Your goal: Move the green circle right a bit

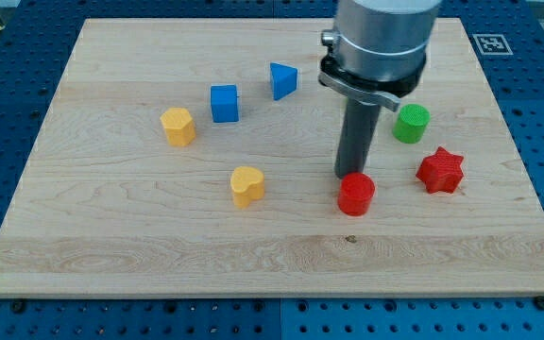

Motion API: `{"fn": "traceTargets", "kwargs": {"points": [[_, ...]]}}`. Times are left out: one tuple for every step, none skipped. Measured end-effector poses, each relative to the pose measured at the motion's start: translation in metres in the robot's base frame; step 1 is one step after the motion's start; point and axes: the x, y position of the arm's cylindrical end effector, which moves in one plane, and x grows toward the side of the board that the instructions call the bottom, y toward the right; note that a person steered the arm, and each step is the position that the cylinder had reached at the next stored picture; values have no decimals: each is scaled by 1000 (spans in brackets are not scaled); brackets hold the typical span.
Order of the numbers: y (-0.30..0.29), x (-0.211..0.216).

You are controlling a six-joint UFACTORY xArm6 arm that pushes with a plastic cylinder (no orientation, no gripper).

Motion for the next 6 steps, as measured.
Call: {"fn": "traceTargets", "kwargs": {"points": [[20,9],[21,14],[15,7],[12,-28],[13,-37],[22,-42]]}}
